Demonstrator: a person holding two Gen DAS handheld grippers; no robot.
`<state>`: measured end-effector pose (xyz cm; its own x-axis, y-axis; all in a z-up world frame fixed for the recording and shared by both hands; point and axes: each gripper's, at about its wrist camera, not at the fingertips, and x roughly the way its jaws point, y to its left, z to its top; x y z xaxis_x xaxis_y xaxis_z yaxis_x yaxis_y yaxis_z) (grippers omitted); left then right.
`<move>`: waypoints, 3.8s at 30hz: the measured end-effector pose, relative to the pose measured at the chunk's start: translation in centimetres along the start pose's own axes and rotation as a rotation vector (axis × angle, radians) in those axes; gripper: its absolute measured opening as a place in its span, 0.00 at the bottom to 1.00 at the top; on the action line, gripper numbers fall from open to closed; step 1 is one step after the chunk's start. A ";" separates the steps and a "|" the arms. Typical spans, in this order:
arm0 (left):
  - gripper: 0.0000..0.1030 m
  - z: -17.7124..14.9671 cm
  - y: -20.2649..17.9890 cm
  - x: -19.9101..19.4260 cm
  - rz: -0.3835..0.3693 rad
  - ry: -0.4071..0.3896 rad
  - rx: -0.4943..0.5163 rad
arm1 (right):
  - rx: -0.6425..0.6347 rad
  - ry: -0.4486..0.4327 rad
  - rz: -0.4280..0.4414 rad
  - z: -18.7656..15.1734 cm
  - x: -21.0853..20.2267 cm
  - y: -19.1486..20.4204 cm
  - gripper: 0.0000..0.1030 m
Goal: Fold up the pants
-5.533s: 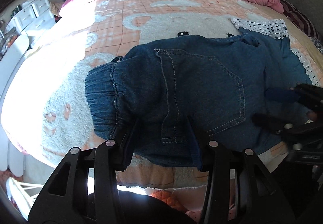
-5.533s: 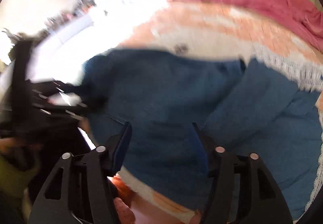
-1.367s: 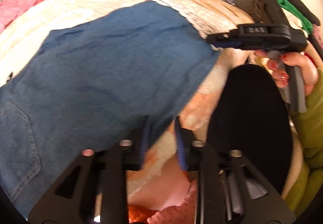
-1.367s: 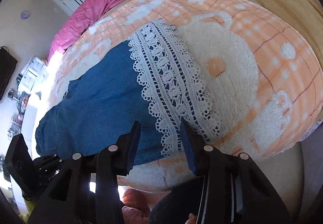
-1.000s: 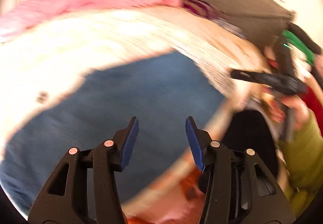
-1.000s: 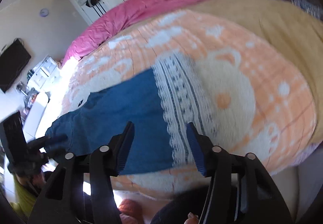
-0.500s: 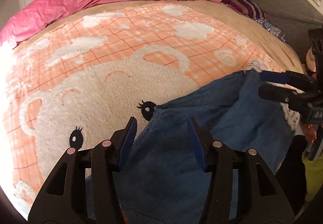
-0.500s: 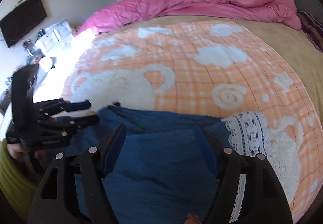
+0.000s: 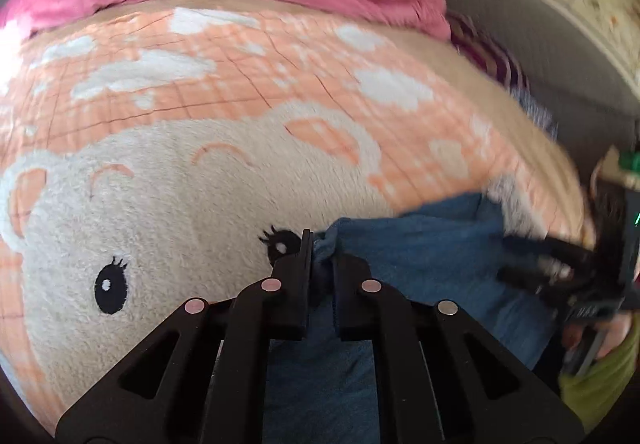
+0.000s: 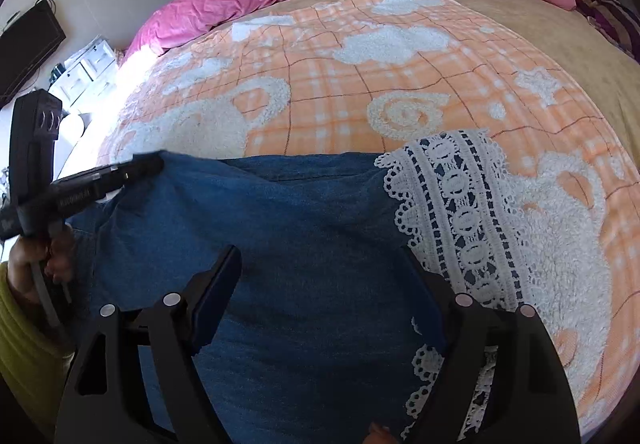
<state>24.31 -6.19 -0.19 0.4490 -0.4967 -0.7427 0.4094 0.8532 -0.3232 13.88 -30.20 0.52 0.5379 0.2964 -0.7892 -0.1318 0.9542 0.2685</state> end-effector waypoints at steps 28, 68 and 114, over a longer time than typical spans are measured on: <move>0.04 -0.8 -0.5 2.2 0.012 0.079 0.000 | 0.162 -0.123 0.192 3.4 -0.6 -8.8 0.19; 0.44 -3.2 -0.6 -5.0 0.285 -0.122 -0.050 | 0.251 -0.415 -0.190 0.3 -8.9 -9.6 0.88; 0.53 -15.1 1.3 -11.0 0.501 -0.062 -0.208 | 0.301 -0.096 -0.071 -7.3 -9.0 -7.8 0.22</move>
<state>7.92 2.85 -1.27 0.5975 -0.0243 -0.8015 -0.0295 0.9982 -0.0523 3.94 -40.02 1.49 0.6149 0.2111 -0.7598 0.1532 0.9132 0.3777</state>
